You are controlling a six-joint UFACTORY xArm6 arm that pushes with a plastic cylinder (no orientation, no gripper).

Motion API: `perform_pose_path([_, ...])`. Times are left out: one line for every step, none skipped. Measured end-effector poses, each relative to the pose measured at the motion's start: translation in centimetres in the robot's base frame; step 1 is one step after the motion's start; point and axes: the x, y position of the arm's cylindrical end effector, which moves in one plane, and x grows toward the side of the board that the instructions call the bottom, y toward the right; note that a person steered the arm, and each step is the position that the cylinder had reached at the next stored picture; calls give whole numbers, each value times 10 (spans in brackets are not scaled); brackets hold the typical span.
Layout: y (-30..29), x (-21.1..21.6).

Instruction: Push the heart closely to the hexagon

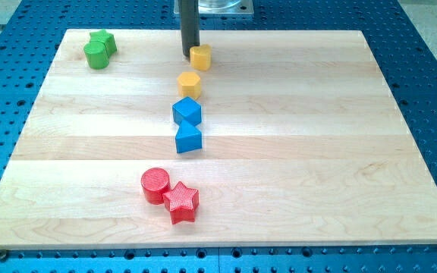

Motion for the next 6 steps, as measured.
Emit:
perform_pose_path([-3, 1])
perform_pose_path([-27, 4])
perform_pose_path([-9, -28])
perform_pose_path([46, -33])
perform_pose_path([41, 2])
perform_pose_path([28, 27])
